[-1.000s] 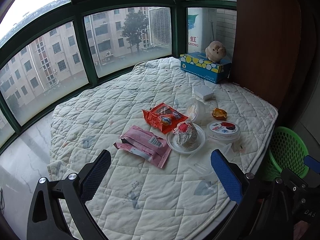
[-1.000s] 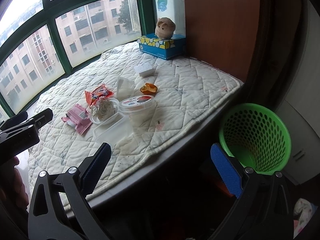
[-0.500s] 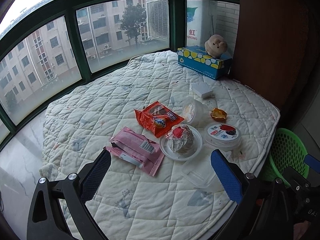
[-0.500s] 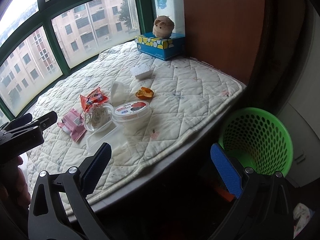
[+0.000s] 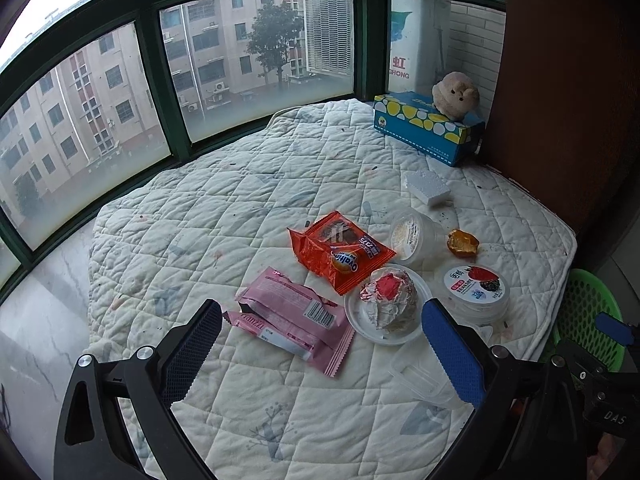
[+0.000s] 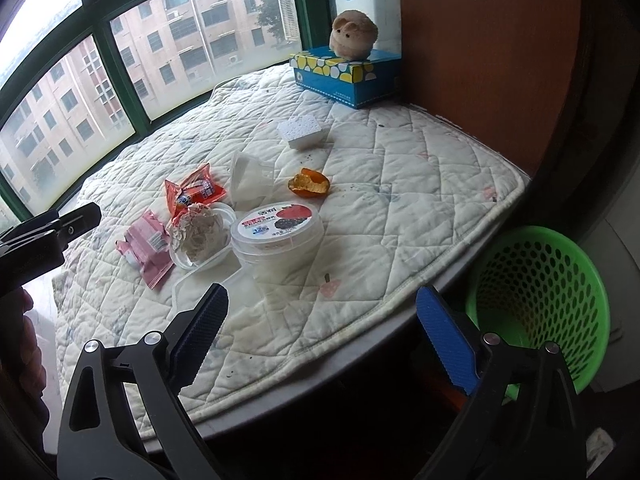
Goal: Collect trash
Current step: 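Move the right gripper to the strawberry yogurt tub and grasp it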
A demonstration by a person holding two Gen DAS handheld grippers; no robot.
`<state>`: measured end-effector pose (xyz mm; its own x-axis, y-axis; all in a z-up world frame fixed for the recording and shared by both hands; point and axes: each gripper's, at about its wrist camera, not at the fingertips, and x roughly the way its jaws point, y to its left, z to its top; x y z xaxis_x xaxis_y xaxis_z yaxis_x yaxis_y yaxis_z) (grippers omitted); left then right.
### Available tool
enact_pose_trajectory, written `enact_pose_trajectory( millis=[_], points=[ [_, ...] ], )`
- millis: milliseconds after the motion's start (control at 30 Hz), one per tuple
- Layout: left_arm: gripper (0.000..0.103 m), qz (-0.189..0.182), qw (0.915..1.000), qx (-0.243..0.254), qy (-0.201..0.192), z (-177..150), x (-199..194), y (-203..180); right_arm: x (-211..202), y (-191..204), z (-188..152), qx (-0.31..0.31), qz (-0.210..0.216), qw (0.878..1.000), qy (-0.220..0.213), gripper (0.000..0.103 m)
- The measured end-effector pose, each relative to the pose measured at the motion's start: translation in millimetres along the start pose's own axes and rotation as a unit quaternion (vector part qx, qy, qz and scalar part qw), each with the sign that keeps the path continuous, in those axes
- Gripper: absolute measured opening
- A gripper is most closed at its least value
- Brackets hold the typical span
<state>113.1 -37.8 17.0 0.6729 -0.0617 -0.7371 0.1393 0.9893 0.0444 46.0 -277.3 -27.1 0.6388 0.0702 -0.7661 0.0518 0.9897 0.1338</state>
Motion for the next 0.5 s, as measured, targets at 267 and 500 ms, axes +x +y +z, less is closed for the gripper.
enact_pose_trajectory(
  millis=[267,500],
  points=[
    [0.097,-0.01,0.9997,-0.012,0.02,-4,19,20,42,15,27,-0.044,0.026,0.998,0.028,0.093],
    [0.096,-0.019,0.9993,-0.016,0.029,-7,32,31,85,24,45,-0.073,0.045,0.994,0.068,0.092]
  ],
)
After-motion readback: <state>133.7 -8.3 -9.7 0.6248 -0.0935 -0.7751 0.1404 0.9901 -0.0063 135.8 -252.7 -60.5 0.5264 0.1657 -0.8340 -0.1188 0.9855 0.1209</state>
